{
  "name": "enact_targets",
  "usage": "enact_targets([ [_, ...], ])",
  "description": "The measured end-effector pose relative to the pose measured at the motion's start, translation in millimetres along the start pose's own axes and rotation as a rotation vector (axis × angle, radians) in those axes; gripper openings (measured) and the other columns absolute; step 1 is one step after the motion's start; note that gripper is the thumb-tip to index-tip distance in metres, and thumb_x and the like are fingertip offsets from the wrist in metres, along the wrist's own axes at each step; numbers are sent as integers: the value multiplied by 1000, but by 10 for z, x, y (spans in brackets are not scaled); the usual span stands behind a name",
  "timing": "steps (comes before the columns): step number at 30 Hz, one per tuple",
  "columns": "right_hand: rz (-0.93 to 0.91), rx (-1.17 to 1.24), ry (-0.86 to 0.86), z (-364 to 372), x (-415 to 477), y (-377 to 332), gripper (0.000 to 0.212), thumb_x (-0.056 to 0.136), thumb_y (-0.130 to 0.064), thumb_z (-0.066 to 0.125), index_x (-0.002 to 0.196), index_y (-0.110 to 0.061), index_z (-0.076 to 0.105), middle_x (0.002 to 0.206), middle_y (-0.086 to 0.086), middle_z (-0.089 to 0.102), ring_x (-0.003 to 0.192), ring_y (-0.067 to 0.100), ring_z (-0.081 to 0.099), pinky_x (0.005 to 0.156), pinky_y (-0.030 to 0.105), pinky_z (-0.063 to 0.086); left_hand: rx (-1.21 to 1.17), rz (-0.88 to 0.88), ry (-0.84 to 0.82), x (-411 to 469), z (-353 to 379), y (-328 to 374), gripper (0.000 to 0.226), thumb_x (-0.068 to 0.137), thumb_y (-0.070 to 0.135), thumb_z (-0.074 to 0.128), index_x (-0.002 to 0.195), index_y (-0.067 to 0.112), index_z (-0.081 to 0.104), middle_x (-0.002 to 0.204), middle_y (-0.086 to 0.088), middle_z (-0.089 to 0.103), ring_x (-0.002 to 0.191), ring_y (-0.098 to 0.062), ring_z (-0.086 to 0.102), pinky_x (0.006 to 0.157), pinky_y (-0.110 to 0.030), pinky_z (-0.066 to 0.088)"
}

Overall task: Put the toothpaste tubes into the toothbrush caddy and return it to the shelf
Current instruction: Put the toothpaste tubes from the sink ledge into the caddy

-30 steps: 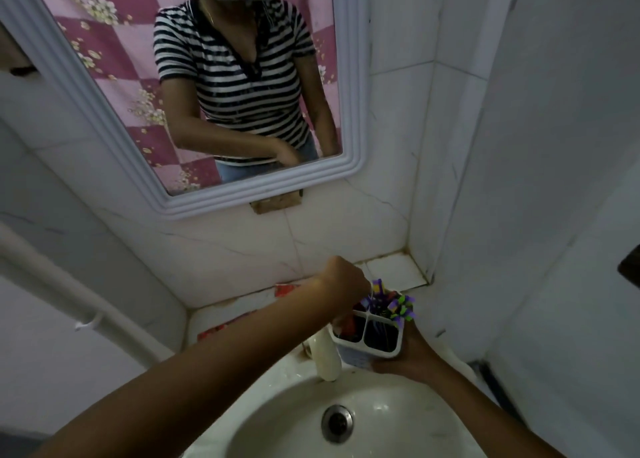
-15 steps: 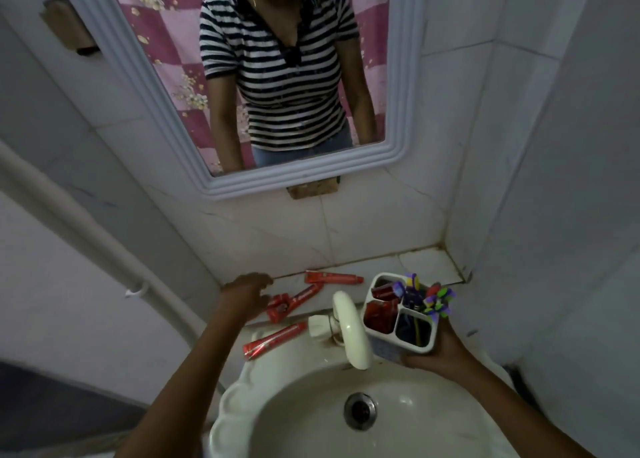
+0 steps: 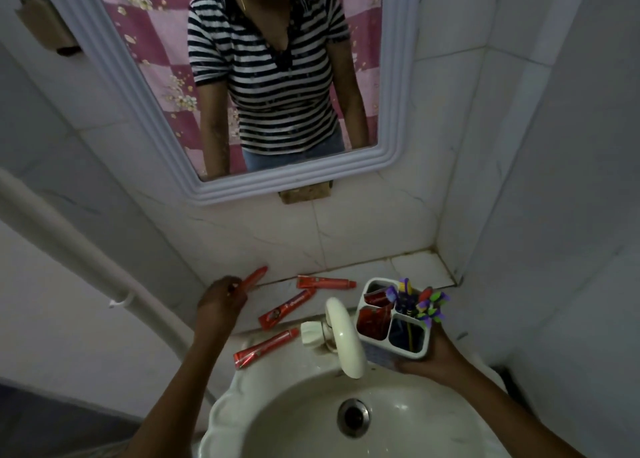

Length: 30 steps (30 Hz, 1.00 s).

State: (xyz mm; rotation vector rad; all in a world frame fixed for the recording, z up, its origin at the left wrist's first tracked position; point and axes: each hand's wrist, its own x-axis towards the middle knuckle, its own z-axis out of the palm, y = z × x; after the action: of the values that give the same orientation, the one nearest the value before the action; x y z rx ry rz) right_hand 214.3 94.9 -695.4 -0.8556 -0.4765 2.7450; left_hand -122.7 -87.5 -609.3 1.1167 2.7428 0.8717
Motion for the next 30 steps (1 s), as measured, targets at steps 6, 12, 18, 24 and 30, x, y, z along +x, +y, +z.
enact_targets([
  [6, 50, 92, 27, 45, -10, 19, 60, 71, -46, 76, 116, -6, 69, 115, 20, 71, 107, 39, 67, 94, 53, 54, -288, 277, -92, 36, -463, 1217, 15, 77, 31, 73, 87, 23, 65, 76, 10, 68, 63, -8, 69, 59, -17, 55],
  [12, 49, 114, -24, 154, -91, 21, 59, 73, -45, 75, 112, -2, 69, 110, 24, 72, 99, 42, 69, 83, 53, 59, 79, 559, -381, 28, -167, 1981, 21, 82, 28, 70, 98, 14, 69, 91, 1, 74, 70, -4, 62, 62, -11, 45],
  [18, 58, 100, 70, 57, -35, 19, 67, 81, -60, 59, 116, -4, 69, 122, 21, 68, 110, 41, 65, 94, 53, 52, 230, 657, -589, 111, 299, 2228, 42, 78, 30, 75, 116, 18, 61, 101, -4, 76, 87, -19, 71, 85, -35, 55],
  [24, 94, 56, 84, 77, -41, -3, 70, 91, -64, 40, 124, -8, 66, 131, 17, 64, 119, 37, 60, 104, 52, 46, 143, 378, -372, 338, 262, 1607, 25, 86, 30, 64, 111, 28, 63, 104, 3, 74, 87, -14, 67, 77, -27, 52],
  [30, 0, -159, 135, -13, -113, 48, 80, 83, -49, 70, 147, -15, 37, 139, 12, 52, 137, 32, 42, 117, 38, 32, 602, 49, -472, 121, 566, 427, 37, 86, 46, 52, 113, 22, 61, 119, -5, 63, 109, -25, 59, 87, -33, 47],
])
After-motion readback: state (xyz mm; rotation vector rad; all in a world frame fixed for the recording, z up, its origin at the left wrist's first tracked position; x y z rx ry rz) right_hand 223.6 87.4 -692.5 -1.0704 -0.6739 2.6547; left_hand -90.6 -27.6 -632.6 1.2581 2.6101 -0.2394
